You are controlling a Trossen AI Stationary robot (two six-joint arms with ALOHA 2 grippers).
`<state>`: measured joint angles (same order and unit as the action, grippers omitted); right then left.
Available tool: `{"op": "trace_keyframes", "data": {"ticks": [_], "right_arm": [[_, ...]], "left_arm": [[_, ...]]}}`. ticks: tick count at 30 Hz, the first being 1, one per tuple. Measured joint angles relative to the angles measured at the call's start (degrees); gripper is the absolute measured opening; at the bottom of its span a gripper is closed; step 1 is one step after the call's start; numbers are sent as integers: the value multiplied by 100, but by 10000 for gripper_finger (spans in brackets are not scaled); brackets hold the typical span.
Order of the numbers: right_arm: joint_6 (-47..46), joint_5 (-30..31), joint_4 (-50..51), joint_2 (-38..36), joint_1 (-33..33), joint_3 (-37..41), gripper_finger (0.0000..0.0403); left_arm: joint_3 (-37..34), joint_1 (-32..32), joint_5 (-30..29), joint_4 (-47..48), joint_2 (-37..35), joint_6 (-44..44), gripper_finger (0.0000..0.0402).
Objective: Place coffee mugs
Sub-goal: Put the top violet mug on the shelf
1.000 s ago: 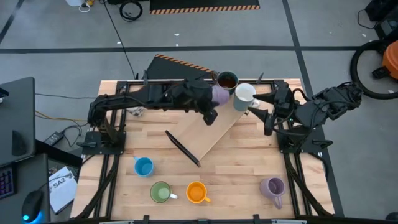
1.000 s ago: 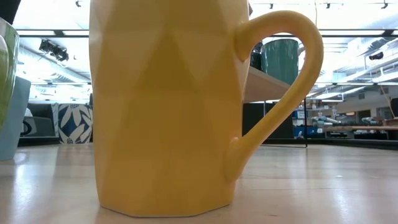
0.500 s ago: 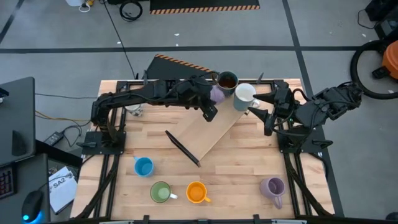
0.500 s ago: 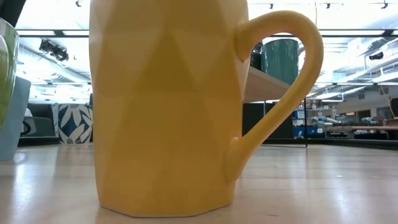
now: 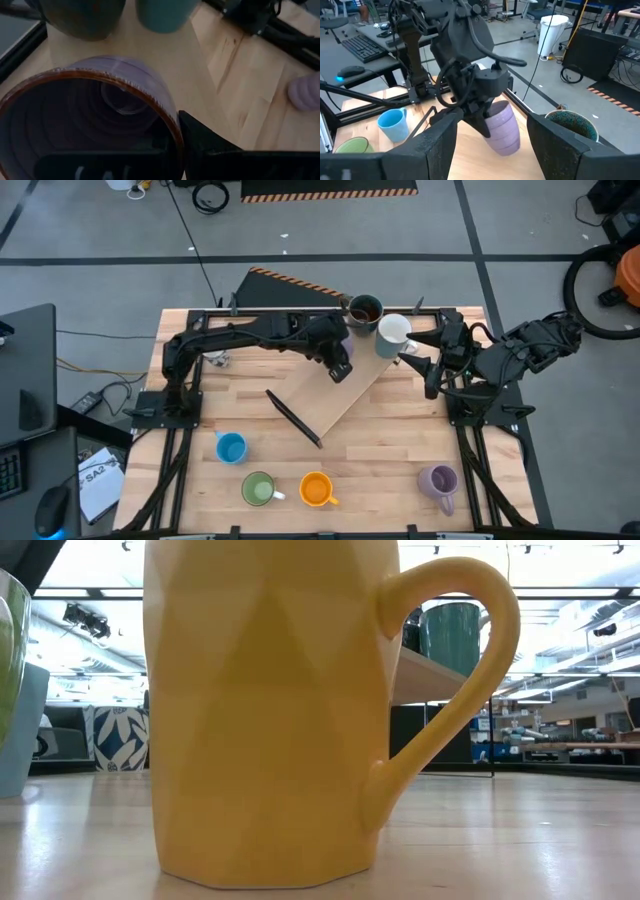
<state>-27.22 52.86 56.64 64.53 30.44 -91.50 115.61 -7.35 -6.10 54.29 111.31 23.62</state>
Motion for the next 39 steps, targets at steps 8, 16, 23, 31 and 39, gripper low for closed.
{"op": "trace_keyframes", "data": {"ticks": [8, 16, 23, 31, 39], "right_arm": [[-2, 4, -13, 0, -17, 0, 247], [11, 3, -54, 0, -17, 0, 247], [20, 5, -83, 0, -17, 0, 247], [20, 47, -87, 0, -17, 0, 247], [20, 66, -87, 0, -17, 0, 247]], "left_arm": [[9, -21, -11, 83, 90, -95, 30], [0, -128, 46, 243, 107, -94, 31], [0, -186, 265, 263, 136, -141, 31], [0, -181, 275, 275, 136, -151, 32], [0, -181, 275, 285, 136, -181, 33]]}}
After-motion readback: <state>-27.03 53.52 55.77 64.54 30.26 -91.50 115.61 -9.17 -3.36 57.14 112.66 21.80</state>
